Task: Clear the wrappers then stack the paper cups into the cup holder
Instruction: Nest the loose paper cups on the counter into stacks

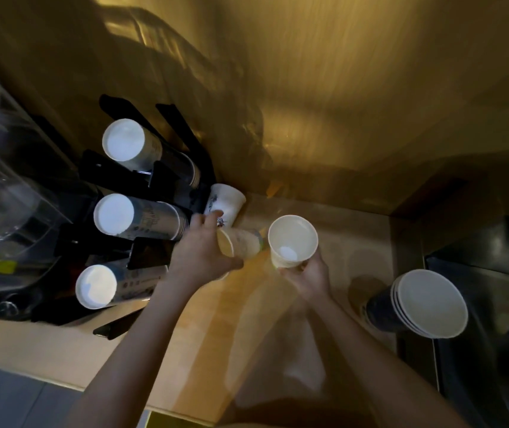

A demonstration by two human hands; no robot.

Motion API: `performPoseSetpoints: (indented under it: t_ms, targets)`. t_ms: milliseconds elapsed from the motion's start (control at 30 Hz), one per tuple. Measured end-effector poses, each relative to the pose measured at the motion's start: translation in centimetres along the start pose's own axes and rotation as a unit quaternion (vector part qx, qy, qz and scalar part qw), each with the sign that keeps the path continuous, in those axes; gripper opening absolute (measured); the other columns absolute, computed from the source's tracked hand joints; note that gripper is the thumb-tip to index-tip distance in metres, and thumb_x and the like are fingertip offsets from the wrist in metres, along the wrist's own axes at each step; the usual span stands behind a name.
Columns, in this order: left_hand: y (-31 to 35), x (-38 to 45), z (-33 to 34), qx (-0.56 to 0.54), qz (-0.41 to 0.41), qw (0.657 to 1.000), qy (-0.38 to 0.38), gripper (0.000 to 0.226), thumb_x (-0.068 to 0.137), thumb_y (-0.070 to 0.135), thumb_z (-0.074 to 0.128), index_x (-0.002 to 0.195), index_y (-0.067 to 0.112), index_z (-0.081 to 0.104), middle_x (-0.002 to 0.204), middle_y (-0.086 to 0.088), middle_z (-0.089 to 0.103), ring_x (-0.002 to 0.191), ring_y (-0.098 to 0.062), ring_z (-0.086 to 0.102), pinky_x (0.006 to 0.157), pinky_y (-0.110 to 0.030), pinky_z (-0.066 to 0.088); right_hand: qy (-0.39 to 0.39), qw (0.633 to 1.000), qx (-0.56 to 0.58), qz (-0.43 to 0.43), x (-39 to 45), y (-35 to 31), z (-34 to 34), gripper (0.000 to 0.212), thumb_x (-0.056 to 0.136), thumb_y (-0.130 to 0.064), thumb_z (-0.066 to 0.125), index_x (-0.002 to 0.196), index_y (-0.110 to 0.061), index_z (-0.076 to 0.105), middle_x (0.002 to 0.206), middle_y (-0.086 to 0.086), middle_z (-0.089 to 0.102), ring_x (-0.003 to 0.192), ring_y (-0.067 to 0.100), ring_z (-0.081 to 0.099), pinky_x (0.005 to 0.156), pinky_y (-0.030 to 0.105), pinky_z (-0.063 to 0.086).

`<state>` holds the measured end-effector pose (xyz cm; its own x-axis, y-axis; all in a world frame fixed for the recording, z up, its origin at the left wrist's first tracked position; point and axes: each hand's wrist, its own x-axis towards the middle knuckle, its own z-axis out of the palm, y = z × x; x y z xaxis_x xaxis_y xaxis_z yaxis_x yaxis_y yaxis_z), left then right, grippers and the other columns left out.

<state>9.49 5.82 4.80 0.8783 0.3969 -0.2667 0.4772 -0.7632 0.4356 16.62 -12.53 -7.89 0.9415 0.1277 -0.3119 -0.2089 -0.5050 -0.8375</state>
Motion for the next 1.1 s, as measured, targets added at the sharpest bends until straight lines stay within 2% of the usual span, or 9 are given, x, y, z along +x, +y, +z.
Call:
performPoseSetpoints:
  t_ms: [133, 233, 300, 467, 667, 800, 900, 1000, 1100]
  targets:
    - [3.0, -1.6, -4.1, -0.034, 0.095, 0.987, 0.126, 0.075, 0.052, 0.032, 0.079, 0.117, 0.016, 0.044, 0.123, -0.008, 0.038, 0.108, -0.028, 0.048, 0.079, -0.038, 0.045, -0.007, 1.000, 0.021, -0.001, -0.1, -0.3, -0.1, 0.084, 0.060, -0.014, 0.082, 0.132, -0.019, 0.041, 0.122, 0.004, 0.059, 0.110, 0.021, 0.055, 0.086, 0.024, 0.041]
    - [5.7, -2.7, -5.6, -0.074, 0.153, 0.973, 0.155, 0.074, 0.050, 0.041, 0.074, 0.115, 0.021, 0.047, 0.120, -0.004, 0.039, 0.106, -0.022, 0.047, 0.081, -0.037, 0.046, -0.004, 1.000, 0.018, -0.003, -0.1, -0.3, 0.2, 0.086, 0.054, -0.013, 0.084, 0.130, -0.021, 0.043, 0.121, 0.005, 0.060, 0.109, 0.023, 0.056, 0.090, 0.031, 0.046]
    - [7.1, -3.0, -5.5, -0.075, 0.179, 0.971, 0.140, 0.073, 0.049, 0.043, 0.070, 0.116, 0.024, 0.048, 0.119, -0.001, 0.041, 0.106, -0.020, 0.047, 0.084, -0.037, 0.047, -0.003, 1.000, 0.020, -0.002, 0.0, -0.2, 0.2, 0.086, 0.050, -0.016, 0.084, 0.126, -0.024, 0.045, 0.117, 0.002, 0.061, 0.106, 0.022, 0.058, 0.092, 0.038, 0.049]
    - [8.8, -1.7, -2.7, -0.018, 0.209, 0.975, 0.066, 0.072, 0.052, 0.043, 0.074, 0.117, 0.026, 0.049, 0.119, 0.001, 0.050, 0.109, -0.022, 0.048, 0.086, -0.036, 0.041, -0.052, 0.998, -0.004, -0.024, -0.2, -0.1, -0.8, 0.065, 0.070, -0.011, 0.078, 0.127, -0.013, 0.046, 0.119, 0.007, 0.062, 0.105, 0.021, 0.060, 0.081, 0.021, 0.043]
    - [9.4, 1.6, 2.0, 0.023, 0.193, 0.980, 0.032, 0.084, 0.060, 0.048, 0.072, 0.134, 0.025, 0.039, 0.136, 0.002, 0.047, 0.123, -0.025, 0.041, 0.099, -0.040, 0.038, -0.009, 0.999, -0.046, -0.021, 0.1, -0.4, -0.3, 0.075, 0.054, -0.024, 0.084, 0.120, -0.016, 0.049, 0.110, 0.000, 0.064, 0.101, 0.014, 0.060, 0.078, 0.014, 0.037]
    - [9.5, 3.7, 4.6, 0.049, 0.203, 0.978, -0.026, 0.090, 0.066, 0.046, 0.071, 0.141, 0.021, 0.029, 0.149, -0.002, 0.034, 0.137, -0.023, 0.027, 0.111, -0.042, 0.030, -0.013, 0.998, -0.051, -0.017, 0.1, -0.1, -0.4, 0.065, 0.059, -0.025, 0.083, 0.115, -0.013, 0.052, 0.104, -0.001, 0.063, 0.099, 0.017, 0.061, 0.077, 0.016, 0.039]
    - [8.5, 4.5, 6.9, 0.060, 0.222, 0.972, -0.049, 0.088, 0.071, 0.049, 0.066, 0.143, 0.018, 0.026, 0.153, -0.004, 0.029, 0.141, -0.024, 0.022, 0.114, -0.038, 0.023, -0.030, 0.999, -0.010, -0.012, -0.1, 0.0, -0.9, 0.056, 0.069, -0.018, 0.079, 0.119, -0.018, 0.052, 0.104, -0.004, 0.058, 0.101, 0.021, 0.060, 0.085, 0.029, 0.049]
    - [7.3, 4.5, 8.2, 0.019, 0.264, 0.964, 0.024, 0.085, 0.066, 0.061, 0.054, 0.136, 0.015, 0.040, 0.144, -0.007, 0.045, 0.135, -0.026, 0.037, 0.111, -0.040, 0.032, -0.055, 0.998, -0.017, -0.016, -0.2, -0.2, -1.2, 0.063, 0.061, -0.021, 0.082, 0.116, -0.015, 0.053, 0.102, 0.002, 0.062, 0.094, 0.020, 0.062, 0.081, 0.032, 0.052]
    - [6.4, 4.5, 7.7, -0.133, 0.220, 0.966, 0.006, 0.074, 0.071, 0.057, 0.051, 0.130, 0.012, 0.048, 0.135, -0.008, 0.053, 0.127, -0.022, 0.045, 0.107, -0.030, 0.033, -0.034, 0.999, -0.035, 0.002, -0.2, -0.6, -0.7, 0.070, 0.055, -0.024, 0.083, 0.117, -0.013, 0.052, 0.105, 0.003, 0.065, 0.097, 0.016, 0.061, 0.078, 0.024, 0.045]
